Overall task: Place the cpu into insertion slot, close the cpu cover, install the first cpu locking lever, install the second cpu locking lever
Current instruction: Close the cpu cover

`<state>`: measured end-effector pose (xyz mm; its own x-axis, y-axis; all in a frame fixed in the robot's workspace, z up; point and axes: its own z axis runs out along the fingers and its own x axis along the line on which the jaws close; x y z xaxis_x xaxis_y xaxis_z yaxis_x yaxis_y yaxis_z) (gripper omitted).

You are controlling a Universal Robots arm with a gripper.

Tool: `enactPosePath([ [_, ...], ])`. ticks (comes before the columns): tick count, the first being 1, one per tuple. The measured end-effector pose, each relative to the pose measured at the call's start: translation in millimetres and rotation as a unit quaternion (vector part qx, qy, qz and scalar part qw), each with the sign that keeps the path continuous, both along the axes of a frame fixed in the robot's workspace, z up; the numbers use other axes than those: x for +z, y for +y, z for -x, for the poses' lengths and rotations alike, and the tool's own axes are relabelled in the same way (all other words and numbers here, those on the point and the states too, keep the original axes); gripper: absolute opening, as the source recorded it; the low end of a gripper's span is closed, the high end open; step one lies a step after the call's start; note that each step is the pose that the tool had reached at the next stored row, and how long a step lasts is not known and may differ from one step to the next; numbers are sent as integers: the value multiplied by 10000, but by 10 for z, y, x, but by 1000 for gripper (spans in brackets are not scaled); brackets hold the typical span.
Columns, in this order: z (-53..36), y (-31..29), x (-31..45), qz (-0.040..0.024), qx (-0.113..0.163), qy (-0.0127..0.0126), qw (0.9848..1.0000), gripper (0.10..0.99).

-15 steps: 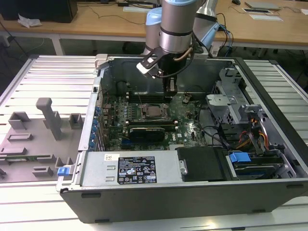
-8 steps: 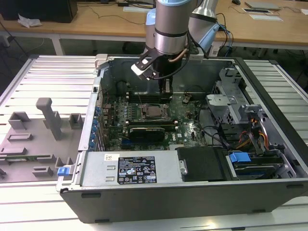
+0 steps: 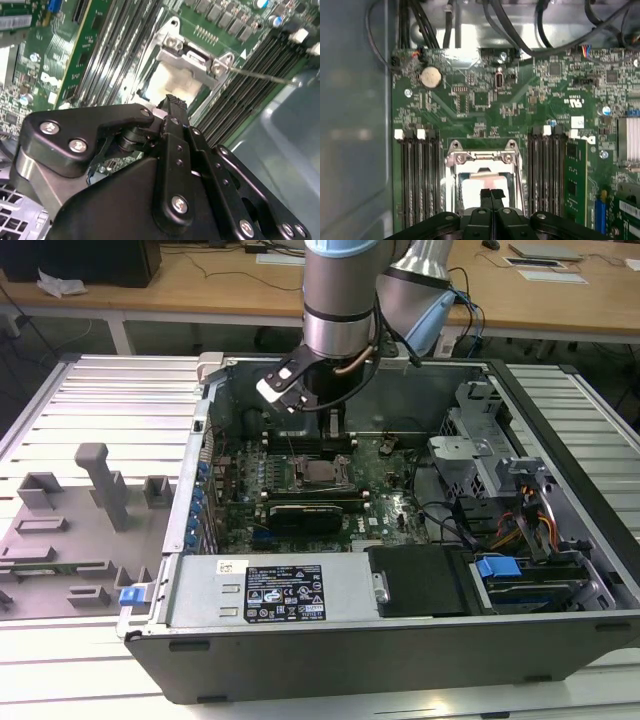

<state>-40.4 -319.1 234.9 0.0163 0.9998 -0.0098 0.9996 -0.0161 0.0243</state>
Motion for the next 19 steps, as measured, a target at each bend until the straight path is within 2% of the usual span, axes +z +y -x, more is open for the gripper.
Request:
enactPosePath([
  [5,11,-2,-6,0,43,-1,10000,106],
  [8,11,-2,-8,0,497,-1,9988,106],
  [11,11,-2,-9,0,792,-1,9969,106],
  [16,11,-2,-11,2,1358,-1,9907,106],
  [18,11,-2,-12,3,1641,-1,9864,106],
  [19,11,-2,-13,3,1732,-1,9849,106],
])
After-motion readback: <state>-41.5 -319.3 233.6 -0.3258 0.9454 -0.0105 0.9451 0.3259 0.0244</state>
